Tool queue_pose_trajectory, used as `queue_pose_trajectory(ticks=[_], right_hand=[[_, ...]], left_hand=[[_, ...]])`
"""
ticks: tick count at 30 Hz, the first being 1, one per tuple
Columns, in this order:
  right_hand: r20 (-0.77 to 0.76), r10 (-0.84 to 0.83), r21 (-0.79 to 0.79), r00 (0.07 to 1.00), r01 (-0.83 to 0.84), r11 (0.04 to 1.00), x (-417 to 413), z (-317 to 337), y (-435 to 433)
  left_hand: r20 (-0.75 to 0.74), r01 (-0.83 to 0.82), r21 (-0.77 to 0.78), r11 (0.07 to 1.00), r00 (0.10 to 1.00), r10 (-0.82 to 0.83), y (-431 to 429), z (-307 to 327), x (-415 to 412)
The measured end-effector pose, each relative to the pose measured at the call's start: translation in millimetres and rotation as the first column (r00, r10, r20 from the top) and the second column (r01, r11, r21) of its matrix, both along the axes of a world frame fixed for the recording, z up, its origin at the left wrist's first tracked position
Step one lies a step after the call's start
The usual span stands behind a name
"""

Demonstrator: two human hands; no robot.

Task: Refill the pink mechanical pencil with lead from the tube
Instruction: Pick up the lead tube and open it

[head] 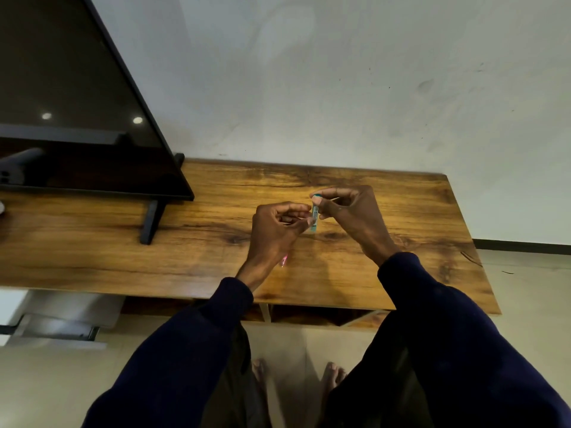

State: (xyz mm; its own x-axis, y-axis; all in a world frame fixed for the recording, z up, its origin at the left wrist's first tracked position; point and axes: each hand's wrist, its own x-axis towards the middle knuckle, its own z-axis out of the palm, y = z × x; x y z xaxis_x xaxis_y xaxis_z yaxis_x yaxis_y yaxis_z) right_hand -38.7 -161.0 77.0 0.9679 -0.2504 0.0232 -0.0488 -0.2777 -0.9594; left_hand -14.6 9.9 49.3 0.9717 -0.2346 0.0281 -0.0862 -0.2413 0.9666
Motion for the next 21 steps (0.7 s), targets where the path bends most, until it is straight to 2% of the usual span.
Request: queue_pose_trajectory(ticks=[4,9,21], right_hand=[[-0.013,0.043,-0.072,0.999,-0.044,0.996,1.2,7.5,2.0],[0.007,0.05,-0.115,0.999,-0.049,0.992,3.8,10.2,2.5],[0.052,-0.042,-0.152,0.998,0.05,0.987,7.6,7.1,5.4]], left_hand=[[-0.001,-0.021,-0.051,0.998,1.0,0.021,-1.8,1.3,2.9],[0.031,-0.016,-0.018,1.0,0.999,0.016,1.3,-0.4,2.6],[0.06,-0.021,0.037,0.999,0.998,0.019,2.1,-0.8,7.2]])
